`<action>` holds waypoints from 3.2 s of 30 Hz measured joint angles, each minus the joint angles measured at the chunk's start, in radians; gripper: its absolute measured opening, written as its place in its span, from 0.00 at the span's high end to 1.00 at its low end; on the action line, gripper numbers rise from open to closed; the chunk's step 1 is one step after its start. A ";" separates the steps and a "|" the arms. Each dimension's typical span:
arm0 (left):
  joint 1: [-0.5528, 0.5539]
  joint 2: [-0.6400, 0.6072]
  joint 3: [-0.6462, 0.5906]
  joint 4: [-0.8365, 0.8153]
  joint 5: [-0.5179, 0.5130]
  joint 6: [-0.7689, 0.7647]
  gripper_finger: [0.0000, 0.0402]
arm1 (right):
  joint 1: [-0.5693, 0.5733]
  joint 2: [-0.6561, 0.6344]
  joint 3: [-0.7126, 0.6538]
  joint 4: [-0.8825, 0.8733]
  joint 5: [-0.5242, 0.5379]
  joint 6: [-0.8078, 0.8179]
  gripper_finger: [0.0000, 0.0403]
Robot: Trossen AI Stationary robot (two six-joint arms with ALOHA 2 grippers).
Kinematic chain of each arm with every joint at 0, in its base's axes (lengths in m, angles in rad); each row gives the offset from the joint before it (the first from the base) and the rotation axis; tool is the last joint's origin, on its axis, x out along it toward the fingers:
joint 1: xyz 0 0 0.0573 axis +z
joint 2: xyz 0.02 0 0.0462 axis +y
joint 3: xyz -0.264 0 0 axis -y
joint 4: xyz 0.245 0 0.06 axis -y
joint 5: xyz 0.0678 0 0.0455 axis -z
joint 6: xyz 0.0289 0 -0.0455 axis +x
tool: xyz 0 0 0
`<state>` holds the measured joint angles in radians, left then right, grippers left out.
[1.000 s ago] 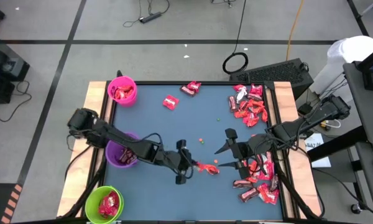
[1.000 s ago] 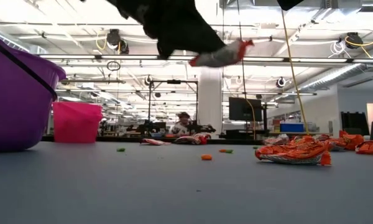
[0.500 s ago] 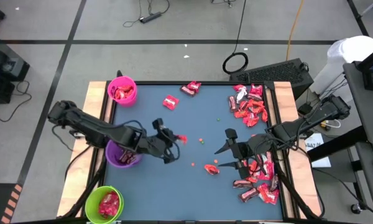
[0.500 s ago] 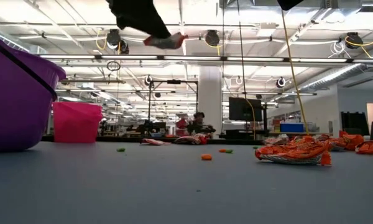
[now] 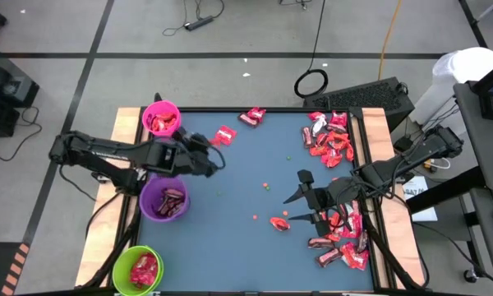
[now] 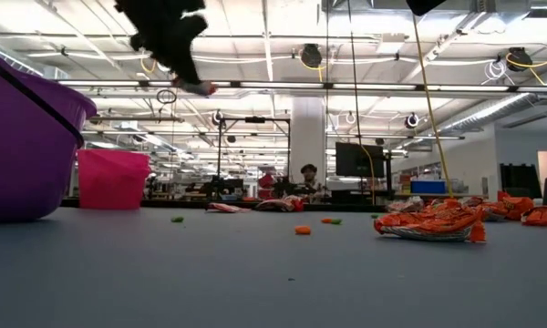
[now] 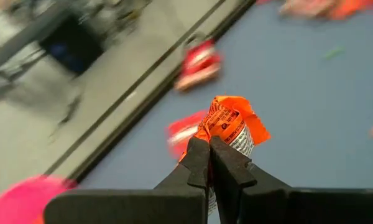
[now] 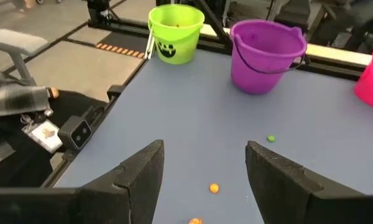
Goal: Organize candy in baskets
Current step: Put the orange chocolate into the pink bucket
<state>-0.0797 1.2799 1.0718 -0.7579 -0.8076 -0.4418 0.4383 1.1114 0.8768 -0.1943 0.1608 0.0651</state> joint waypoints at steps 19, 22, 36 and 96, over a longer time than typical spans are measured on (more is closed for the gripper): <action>0.487 -0.027 0.001 -0.304 -0.030 -0.077 0.97 | -0.001 0.000 0.000 0.003 0.000 -0.010 0.47; 0.559 -0.027 0.001 -0.328 -0.013 -0.073 0.97 | -0.001 0.000 0.000 0.003 0.000 -0.017 0.47; 0.798 -0.027 -0.088 -0.293 0.047 -0.050 0.97 | -0.001 0.000 0.000 -0.001 0.000 -0.023 0.47; 0.048 -0.012 0.047 0.279 0.385 0.126 0.45 | -0.001 0.007 0.001 0.200 0.026 -0.101 0.47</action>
<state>-0.0314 1.2675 1.1184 -0.4787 -0.4225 -0.3159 0.4377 1.1184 0.8776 0.0062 0.1866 -0.0359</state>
